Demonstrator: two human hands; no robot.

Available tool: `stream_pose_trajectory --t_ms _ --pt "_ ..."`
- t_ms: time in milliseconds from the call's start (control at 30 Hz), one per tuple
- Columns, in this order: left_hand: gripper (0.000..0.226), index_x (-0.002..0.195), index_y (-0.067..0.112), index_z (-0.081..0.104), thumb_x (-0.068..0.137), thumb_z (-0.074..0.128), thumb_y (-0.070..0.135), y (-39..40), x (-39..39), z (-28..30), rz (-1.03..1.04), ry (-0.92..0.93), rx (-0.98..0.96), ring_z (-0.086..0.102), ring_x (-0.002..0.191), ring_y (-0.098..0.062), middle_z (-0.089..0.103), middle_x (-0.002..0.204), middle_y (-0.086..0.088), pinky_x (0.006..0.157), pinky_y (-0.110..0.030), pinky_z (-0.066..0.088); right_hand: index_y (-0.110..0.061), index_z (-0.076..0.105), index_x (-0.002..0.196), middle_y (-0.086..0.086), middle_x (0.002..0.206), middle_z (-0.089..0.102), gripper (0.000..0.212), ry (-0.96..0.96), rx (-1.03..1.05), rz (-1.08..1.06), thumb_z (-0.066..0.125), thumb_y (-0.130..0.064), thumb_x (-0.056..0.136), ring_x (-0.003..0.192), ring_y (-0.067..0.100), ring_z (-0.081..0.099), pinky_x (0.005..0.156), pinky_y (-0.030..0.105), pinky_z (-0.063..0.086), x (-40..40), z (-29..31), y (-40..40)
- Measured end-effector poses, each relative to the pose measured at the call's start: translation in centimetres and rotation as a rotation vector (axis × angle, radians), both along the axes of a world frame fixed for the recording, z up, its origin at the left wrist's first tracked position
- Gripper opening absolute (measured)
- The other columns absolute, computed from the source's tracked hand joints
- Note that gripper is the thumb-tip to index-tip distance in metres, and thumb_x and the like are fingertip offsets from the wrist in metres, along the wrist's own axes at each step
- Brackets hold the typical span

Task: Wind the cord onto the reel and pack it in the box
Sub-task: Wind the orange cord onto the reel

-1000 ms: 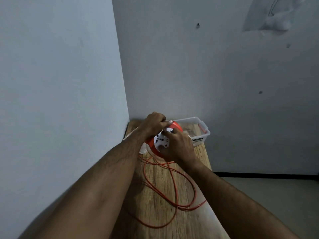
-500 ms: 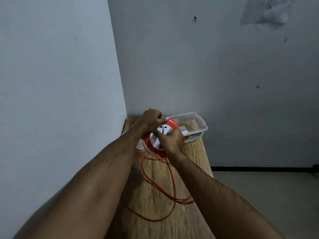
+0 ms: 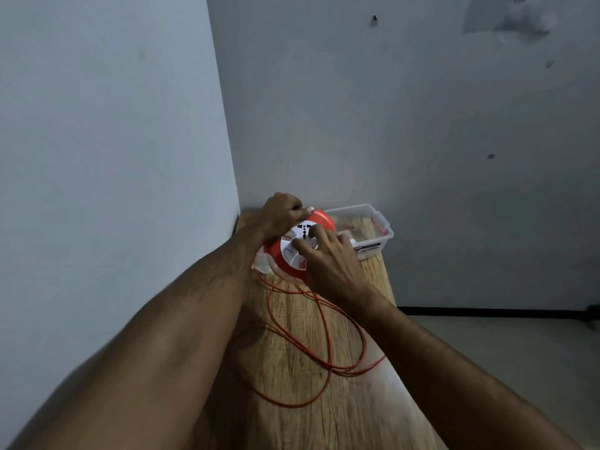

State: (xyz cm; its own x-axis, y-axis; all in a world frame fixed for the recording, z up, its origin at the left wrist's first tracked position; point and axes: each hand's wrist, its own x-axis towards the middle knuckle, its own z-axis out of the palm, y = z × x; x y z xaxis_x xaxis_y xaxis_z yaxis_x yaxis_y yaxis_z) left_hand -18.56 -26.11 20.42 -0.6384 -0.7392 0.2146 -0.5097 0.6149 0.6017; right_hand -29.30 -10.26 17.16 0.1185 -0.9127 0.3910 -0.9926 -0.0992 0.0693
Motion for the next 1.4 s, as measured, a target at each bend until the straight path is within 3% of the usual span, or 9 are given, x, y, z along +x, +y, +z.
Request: stream_pose_trajectory --t_ms 133,367,533,667,933,1067,1167,1233,1400 --pt "0.048 0.068 0.006 0.066 0.096 0.055 0.043 0.2 -0.3 0.1 -0.035 -0.036 -0.019 0.061 0.066 -0.025 0.063 0.066 -0.008 0.069 -0.045 0.053 -0.026 0.045 0.148 0.02 0.141 0.046 0.085 0.066 0.062 0.024 0.085 -0.041 0.075 0.125 0.037 0.053 0.095 0.055 0.05 -0.2 0.6 -0.5" --pt "0.045 0.068 0.009 0.065 0.095 0.058 0.045 0.4 -0.5 0.2 -0.038 -0.056 -0.064 0.059 0.063 -0.021 0.063 0.066 -0.006 0.062 -0.037 0.047 -0.018 0.073 0.122 0.016 0.126 0.062 0.057 -0.108 -0.001 0.075 0.091 -0.027 0.069 0.112 0.033 0.062 0.092 0.049 0.055 -0.3 1.3 -1.6" --pt "0.049 0.07 0.005 0.066 0.096 0.057 0.045 -0.2 -0.2 0.0 -0.004 -0.045 -0.025 0.062 0.064 -0.023 0.065 0.066 -0.007 0.064 -0.039 0.05 -0.018 0.068 0.124 0.006 0.114 0.073 0.05 -0.4 -0.027 -0.056 0.082 -0.036 0.08 0.1 0.024 0.07 0.085 0.04 0.06 0.6 1.3 -1.8" --pt "0.055 0.064 0.002 0.062 0.092 0.056 0.049 -0.1 -0.5 0.2 0.008 -0.047 -0.035 0.059 0.062 -0.031 0.06 0.06 -0.012 0.061 -0.044 0.047 -0.022 0.066 0.105 -0.006 0.093 0.071 0.029 -0.752 -0.072 -0.215 0.078 -0.035 0.083 0.082 0.012 0.068 0.072 0.032 0.061 2.1 1.4 -1.7" --pt "0.055 0.067 0.003 0.065 0.092 0.059 0.051 -0.1 -0.7 -0.5 0.005 -0.119 -0.102 0.059 0.063 -0.026 0.063 0.065 -0.011 0.057 -0.035 0.039 -0.011 0.058 0.114 0.003 0.102 0.068 0.062 -1.027 -0.079 -0.497 0.083 -0.049 0.072 0.092 0.019 0.066 0.073 0.032 0.057 3.6 0.0 -2.8" --pt "0.055 0.068 0.005 0.066 0.092 0.056 0.053 0.1 -0.8 -0.5 0.001 -0.126 -0.108 0.059 0.064 -0.023 0.064 0.067 -0.01 0.058 -0.035 0.042 -0.01 0.061 0.105 0.001 0.093 0.067 0.045 -1.047 -0.106 -0.497 0.081 -0.041 0.079 0.084 0.016 0.066 0.059 0.016 0.044 3.7 -0.1 -2.9" --pt "0.051 0.062 0.008 0.059 0.095 0.057 0.046 0.0 -0.7 -0.6 0.023 -0.098 -0.102 0.055 0.06 -0.022 0.058 0.061 -0.006 0.055 -0.03 0.034 -0.013 0.065 0.089 -0.004 0.079 0.067 0.021 -0.947 -0.104 -0.34 0.074 -0.032 0.09 0.069 0.009 0.064 0.058 0.019 0.048 3.6 0.5 -1.9" --pt "0.052 0.061 0.006 0.058 0.096 0.055 0.045 -0.3 -0.2 -0.7 0.064 -0.032 -0.067 0.055 0.06 -0.024 0.058 0.06 -0.007 0.056 -0.033 0.038 -0.012 0.068 0.095 0.0 0.084 0.071 0.016 -0.651 -0.18 -0.218 0.073 -0.027 0.092 0.071 0.013 0.066 0.062 0.025 0.054 3.1 1.0 -1.1" --pt "0.045 0.066 0.008 0.062 0.098 0.057 0.039 -0.4 0.1 0.0 0.019 -0.025 -0.028 0.058 0.063 -0.023 0.062 0.065 -0.008 0.061 -0.03 0.042 -0.012 0.064 0.12 0.014 0.113 0.065 0.047 -0.094 -0.116 0.031 0.083 -0.028 0.08 0.099 0.029 0.065 0.079 0.044 0.059 1.0 0.2 -0.6"
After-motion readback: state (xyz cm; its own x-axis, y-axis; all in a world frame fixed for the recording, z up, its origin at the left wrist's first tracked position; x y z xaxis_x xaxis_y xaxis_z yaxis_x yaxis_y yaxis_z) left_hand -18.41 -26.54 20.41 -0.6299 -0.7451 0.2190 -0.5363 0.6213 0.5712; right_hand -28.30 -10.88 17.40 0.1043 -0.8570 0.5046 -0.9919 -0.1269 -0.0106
